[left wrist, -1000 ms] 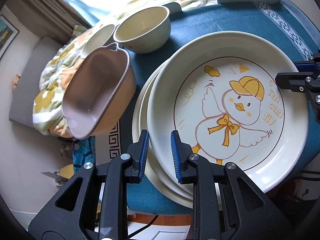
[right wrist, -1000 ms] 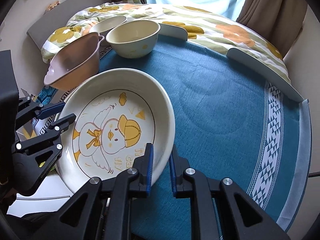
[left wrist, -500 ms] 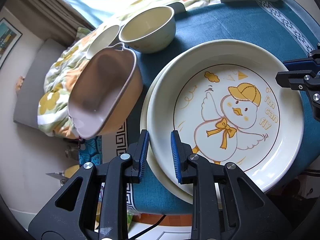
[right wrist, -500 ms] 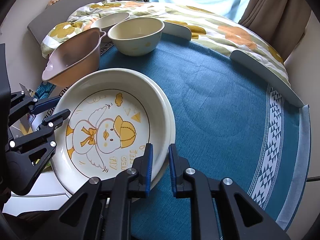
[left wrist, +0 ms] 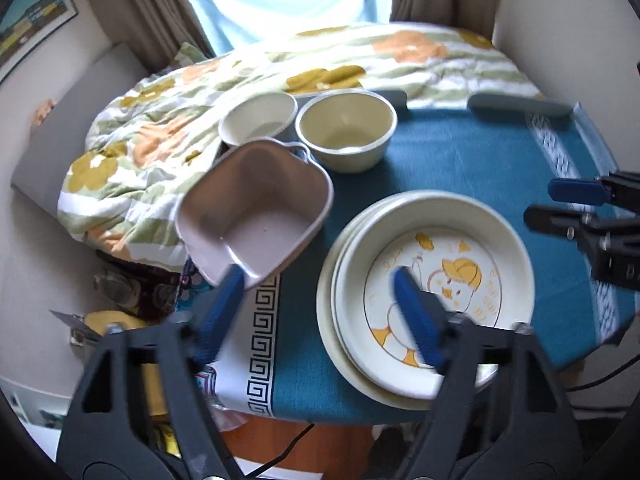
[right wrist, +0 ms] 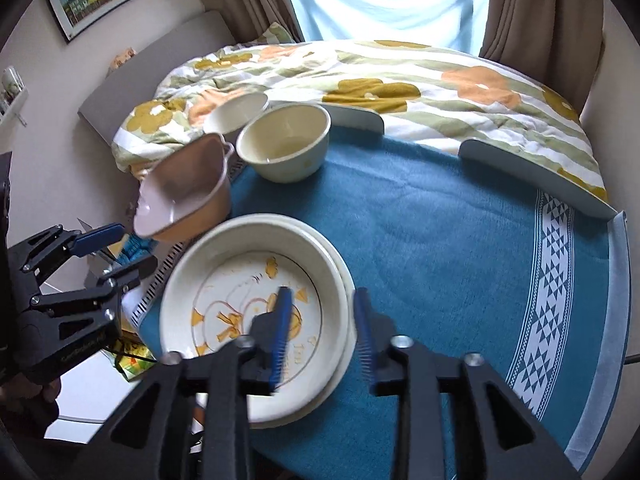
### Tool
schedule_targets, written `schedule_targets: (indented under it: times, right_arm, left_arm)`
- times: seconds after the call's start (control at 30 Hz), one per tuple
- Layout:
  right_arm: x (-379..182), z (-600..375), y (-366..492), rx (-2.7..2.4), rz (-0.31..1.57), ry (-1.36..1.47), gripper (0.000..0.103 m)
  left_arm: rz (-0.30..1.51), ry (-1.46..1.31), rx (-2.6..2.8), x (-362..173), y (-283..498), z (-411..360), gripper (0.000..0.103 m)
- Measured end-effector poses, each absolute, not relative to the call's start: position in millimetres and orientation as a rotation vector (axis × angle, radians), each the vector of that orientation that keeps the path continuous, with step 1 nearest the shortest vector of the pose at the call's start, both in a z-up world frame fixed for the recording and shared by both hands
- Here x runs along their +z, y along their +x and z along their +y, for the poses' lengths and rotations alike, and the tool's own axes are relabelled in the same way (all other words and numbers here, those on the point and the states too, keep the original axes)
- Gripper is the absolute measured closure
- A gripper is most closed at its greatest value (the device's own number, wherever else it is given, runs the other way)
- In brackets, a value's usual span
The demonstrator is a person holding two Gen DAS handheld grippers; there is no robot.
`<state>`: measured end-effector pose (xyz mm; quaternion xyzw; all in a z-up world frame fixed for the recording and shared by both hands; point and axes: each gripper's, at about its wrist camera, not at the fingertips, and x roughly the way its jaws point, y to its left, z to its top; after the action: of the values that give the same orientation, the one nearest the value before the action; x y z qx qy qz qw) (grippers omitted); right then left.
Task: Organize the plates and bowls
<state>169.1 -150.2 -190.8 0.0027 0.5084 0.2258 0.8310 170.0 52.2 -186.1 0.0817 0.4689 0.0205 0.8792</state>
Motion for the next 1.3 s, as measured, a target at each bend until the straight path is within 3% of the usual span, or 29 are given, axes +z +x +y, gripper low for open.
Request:
schedule_targets:
  times: [0.03,0.07,0.23,0.4,0.73,0.77,0.9,1.03,1.17,1.27,1.3]
  right_arm:
    - [-183,-151,170,0.496,1.053,0.019,0.007]
    - [-175,-150,171,0.516,1.023,0.028,0.000]
    - [-151,-125,195,0.604,1.022,-0.052,0.000]
    - [-149,-90,225,0.669,1.046,-0.037,0.000]
    - [-227,-12,283,0.765,1.284,-0.002,0.000]
    - [-235,-5,287,0.770,1.304,-0.005,0.003]
    - [-257,16,298,0.769,1.357,-0.013,0.033]
    - [-265,24,305,0.747,1.363,-0.026,0.050]
    - [-271,28,312,0.731,1.368,-0.020,0.072]
    - [-274,33,313,0.727,1.365,-0.035,0.080]
    - [-274,34,313,0.728,1.362,-0.044,0.084]
  left_arm:
    - [0.931,0.144,0.061,-174,166,58,0.000]
    - [0.901,0.124,0.074,-164,164,63,0.001]
    - [0.942,-0.024,0.152,-145,170,99,0.001]
    - [1.003,-0.235,0.235,-163,178,155,0.001]
    - [1.124,-0.479,0.244,-241,210,205,0.004]
    - [1.132,-0.492,0.240,-247,215,207,0.006]
    - [1.170,-0.498,0.231,-266,235,211,0.025]
    - [1.200,-0.492,0.228,-279,247,216,0.048]
    - [1.222,-0.491,0.216,-287,256,219,0.054]
    - [1.239,-0.483,0.196,-290,263,219,0.061]
    - [1.242,-0.479,0.190,-291,266,219,0.069]
